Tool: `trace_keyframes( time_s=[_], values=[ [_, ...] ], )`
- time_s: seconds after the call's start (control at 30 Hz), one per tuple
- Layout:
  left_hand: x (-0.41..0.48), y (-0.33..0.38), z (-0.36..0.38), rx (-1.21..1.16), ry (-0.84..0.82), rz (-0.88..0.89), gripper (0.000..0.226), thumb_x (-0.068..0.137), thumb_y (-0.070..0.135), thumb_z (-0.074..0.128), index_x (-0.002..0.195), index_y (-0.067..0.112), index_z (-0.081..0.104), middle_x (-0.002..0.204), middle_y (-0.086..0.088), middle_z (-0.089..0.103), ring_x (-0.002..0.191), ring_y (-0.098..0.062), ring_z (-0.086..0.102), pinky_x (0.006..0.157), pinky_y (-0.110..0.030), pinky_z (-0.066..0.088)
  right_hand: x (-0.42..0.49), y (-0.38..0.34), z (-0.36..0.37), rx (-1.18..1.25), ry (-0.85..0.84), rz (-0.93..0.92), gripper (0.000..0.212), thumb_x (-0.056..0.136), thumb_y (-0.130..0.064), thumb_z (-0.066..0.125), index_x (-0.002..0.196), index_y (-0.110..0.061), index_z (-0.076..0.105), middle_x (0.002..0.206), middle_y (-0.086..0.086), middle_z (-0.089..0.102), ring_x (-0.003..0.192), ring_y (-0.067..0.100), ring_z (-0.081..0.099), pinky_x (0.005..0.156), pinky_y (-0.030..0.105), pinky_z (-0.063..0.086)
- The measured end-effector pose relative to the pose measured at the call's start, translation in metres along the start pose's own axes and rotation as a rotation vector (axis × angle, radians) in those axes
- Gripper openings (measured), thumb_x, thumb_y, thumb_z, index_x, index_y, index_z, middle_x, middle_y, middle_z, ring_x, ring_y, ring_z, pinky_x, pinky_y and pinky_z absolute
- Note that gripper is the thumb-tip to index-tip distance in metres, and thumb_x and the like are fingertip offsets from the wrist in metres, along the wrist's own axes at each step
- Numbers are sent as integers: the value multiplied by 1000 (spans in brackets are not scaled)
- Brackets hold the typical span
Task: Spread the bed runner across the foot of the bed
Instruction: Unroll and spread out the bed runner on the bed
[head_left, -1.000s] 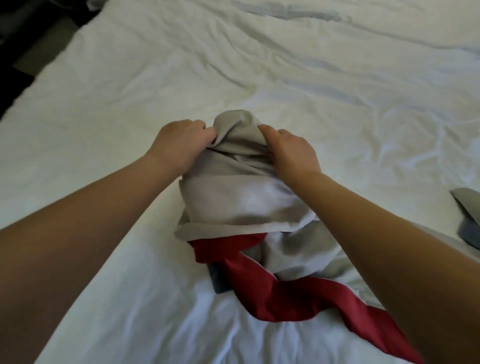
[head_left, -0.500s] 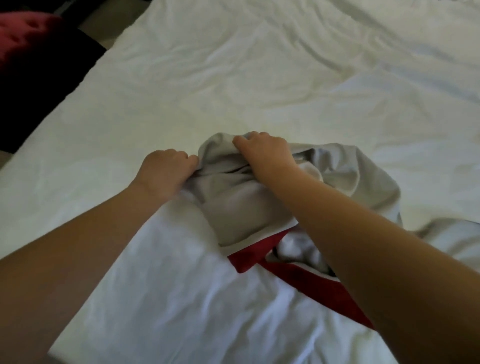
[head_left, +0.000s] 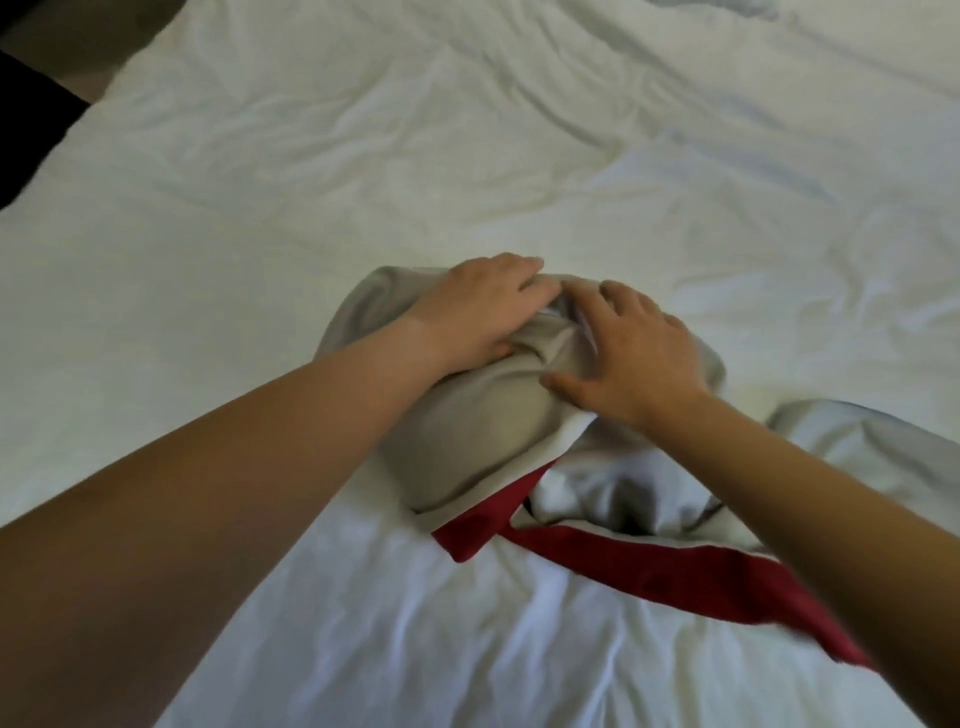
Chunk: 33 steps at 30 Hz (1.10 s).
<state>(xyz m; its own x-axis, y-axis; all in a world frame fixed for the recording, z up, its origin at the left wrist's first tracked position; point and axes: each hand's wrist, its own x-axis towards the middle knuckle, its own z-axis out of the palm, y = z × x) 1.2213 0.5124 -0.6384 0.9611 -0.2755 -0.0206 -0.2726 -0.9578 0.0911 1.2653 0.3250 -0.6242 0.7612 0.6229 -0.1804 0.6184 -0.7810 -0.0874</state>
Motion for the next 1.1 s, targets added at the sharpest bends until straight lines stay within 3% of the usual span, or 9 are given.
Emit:
trace_keyframes(
  time_s=[0.1,0.23,0.33,0.4,0.43,0.5,0.77,0.93,1.1],
  values=[
    [11,4,8,91,-160,-66,43,93,18,45,136,15,41,130,-14,49,115,-33,50,91,-43,42,5,-4,17,88,-115,50,96,75,-52,67,149,-33,10,138,8,41,122,30,47,87,42,49],
    [2,-5,16,166,-204,-50,33,98,13,34,127,11,48,114,-14,58,103,-35,57,79,-42,41,23,-25,34,76,-65,-39,62,85,-18,56,140,-28,30,112,10,53,99,33,57,68,38,48],
    [-17,-25,21,186,27,79,33,86,5,36,105,4,63,83,-17,65,72,-36,65,55,-36,42,32,-44,30,35,-32,-108,63,79,-1,54,136,-23,39,104,10,56,97,33,56,65,38,45],
    [-30,-45,18,223,144,99,29,76,6,39,84,3,67,59,-14,60,47,-32,59,42,-29,40,40,-59,23,54,12,-159,62,80,-3,53,137,-23,40,108,9,57,101,32,55,67,38,45],
    [-37,-57,16,235,160,90,21,74,4,46,80,3,66,56,-14,57,44,-31,56,41,-29,40,46,-69,18,61,37,-188,59,82,-6,51,137,-23,40,110,9,57,103,31,54,68,36,43],
    [-54,-79,1,262,203,56,10,68,-1,60,78,0,63,57,-15,55,45,-32,55,43,-31,41,60,-94,9,65,90,-244,53,86,-10,49,137,-23,42,110,10,56,103,31,54,65,35,38],
    [-135,-145,-27,317,91,-174,29,60,-9,68,86,0,63,59,-17,52,47,-34,52,44,-33,38,93,-192,3,103,185,-342,45,90,-12,51,133,-22,45,105,9,55,97,32,56,64,37,42],
    [-156,-137,-3,248,15,-262,25,64,-4,66,87,4,61,73,-16,56,62,-36,55,51,-36,37,87,-198,33,79,59,-325,46,92,-12,47,137,-21,39,110,11,55,102,34,57,65,36,37],
    [-133,-119,-5,110,179,-239,31,69,11,48,96,6,64,94,-13,63,80,-36,58,62,-40,47,61,-153,26,153,105,-343,48,96,-36,44,141,-22,38,119,10,56,107,33,56,75,38,44]
  ],
)
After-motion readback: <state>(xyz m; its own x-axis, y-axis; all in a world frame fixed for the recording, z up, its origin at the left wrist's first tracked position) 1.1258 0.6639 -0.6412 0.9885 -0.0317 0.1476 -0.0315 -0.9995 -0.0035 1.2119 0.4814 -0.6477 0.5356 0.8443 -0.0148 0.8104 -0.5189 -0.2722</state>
